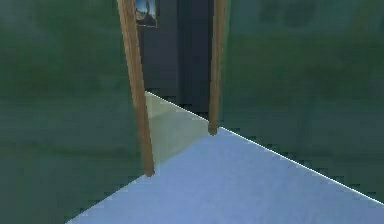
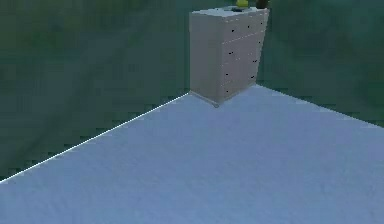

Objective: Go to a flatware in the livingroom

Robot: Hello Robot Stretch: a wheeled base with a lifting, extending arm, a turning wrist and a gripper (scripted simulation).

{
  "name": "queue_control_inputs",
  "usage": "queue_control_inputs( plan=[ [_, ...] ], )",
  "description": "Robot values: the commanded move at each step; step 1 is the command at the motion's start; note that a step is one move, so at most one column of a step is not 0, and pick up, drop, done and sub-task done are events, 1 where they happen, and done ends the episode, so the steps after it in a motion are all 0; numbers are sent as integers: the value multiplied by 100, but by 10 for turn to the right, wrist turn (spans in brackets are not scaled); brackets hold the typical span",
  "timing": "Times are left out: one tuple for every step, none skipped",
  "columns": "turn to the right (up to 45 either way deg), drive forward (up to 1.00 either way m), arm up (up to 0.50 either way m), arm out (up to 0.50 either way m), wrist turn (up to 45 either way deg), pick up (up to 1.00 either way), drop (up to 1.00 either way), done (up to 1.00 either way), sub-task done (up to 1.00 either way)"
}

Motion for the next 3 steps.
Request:
queue_control_inputs(
  plan=[
    [0, 100, 0, 0, 0, 0, 0, 0, 0],
    [0, 30, 0, 0, 0, 0, 0, 0, 0],
    [0, 25, 0, 0, 0, 0, 0, 0, 0]
  ],
)
